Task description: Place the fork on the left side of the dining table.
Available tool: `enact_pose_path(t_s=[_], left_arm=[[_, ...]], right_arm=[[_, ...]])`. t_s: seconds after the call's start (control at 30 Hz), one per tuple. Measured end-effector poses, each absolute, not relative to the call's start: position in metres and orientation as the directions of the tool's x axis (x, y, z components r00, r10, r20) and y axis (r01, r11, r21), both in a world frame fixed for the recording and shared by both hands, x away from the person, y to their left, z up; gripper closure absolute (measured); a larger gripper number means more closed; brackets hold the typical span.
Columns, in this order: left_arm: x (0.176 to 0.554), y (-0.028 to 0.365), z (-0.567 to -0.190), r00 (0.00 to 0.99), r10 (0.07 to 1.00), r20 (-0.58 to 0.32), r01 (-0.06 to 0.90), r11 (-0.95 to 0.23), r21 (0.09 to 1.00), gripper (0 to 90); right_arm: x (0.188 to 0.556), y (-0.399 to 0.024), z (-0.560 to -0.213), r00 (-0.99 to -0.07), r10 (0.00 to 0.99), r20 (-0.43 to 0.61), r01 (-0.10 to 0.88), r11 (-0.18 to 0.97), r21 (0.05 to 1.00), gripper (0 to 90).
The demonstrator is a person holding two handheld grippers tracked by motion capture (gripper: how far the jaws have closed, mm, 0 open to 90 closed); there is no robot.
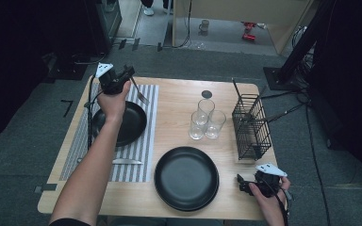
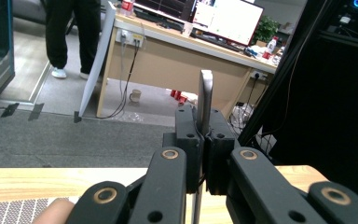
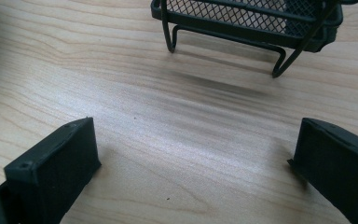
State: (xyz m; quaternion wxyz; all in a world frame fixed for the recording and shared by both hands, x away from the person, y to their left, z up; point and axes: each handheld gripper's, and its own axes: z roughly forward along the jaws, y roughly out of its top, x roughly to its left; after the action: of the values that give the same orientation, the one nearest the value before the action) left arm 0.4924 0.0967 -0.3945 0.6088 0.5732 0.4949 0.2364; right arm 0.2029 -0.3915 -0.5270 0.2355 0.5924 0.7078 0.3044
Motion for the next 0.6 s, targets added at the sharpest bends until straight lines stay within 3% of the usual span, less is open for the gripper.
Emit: enact_pose_path(t_s=[0.23, 0.47, 0.6], left_arm=[[0.508, 0.102, -0.404, 0.351, 0.842, -0.410, 0.259, 0.333, 0.907, 88.2], [0.526, 0.101, -0.415, 0.330, 0.863, -0.382, 0.264, 0.304, 0.915, 88.2], [0.534, 0.103, -0.419, 0.305, 0.843, -0.443, 0.255, 0.376, 0.891, 88.2]], right_arm=[[0.203, -0.391, -0.527, -0.188, 0.982, 0.028, 0.695, 0.113, 0.710, 0.0], [0.203, -0.391, -0.527, -0.191, 0.981, 0.027, 0.694, 0.115, 0.710, 0.0], [0.204, -0.390, -0.527, -0.194, 0.981, 0.028, 0.694, 0.117, 0.710, 0.0]])
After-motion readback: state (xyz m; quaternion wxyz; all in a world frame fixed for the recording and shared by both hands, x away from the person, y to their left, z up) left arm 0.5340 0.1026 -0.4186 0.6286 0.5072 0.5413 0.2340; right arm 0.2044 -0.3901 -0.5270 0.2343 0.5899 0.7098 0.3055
